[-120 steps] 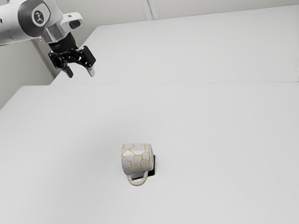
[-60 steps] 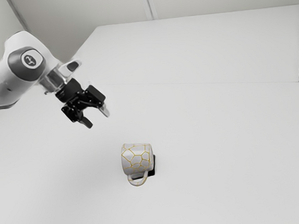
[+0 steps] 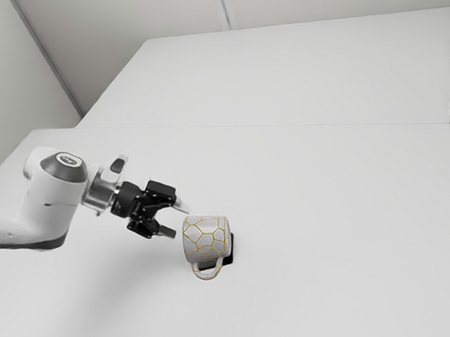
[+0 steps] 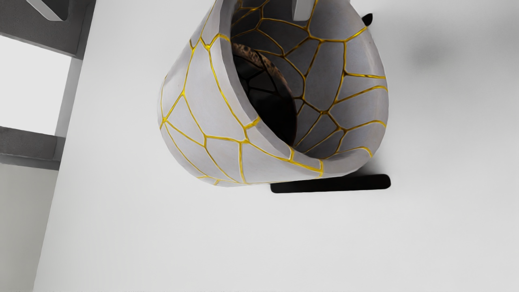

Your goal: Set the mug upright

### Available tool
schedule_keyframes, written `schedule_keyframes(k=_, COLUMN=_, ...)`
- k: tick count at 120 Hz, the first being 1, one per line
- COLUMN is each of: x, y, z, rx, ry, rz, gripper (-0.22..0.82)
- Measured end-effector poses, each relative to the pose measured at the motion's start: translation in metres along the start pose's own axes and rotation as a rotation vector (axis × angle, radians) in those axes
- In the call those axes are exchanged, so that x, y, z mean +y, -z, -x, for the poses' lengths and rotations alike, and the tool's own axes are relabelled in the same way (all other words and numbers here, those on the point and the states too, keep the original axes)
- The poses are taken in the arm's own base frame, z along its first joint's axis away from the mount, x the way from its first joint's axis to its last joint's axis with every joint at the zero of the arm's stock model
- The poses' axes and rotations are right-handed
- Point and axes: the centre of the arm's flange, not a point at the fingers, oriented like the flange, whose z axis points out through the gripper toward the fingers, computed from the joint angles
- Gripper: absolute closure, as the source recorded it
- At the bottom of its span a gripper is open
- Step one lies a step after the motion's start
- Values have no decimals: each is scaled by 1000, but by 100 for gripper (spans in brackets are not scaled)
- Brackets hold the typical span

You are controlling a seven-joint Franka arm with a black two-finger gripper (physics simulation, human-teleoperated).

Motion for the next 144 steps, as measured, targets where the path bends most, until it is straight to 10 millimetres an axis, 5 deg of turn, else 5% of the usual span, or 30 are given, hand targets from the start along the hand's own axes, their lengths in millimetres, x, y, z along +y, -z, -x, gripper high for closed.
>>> schedule_keyframes(k=22, x=-41, y=-23, z=-1, rx=28, ry=5, rz=139, gripper=0)
schedule_keyframes(k=49, x=-38, y=-44, z=-2, rx=74, ry=-85, rz=305, gripper=0)
schedule_keyframes(k=72, x=-36, y=-56, z=0, rx=81, ry=-169, rz=366, gripper=45)
schedule_keyframes(k=86, x=-33, y=-54, z=-2, rx=97, ry=-227, rz=379, gripper=62)
schedule_keyframes(k=123, x=1, y=-38, z=-3, rx=128, ry=-398, rz=354, gripper=75)
schedule_keyframes(k=144, x=22, y=-26, z=-9, rx=56, ry=-519, rz=128, gripper=77)
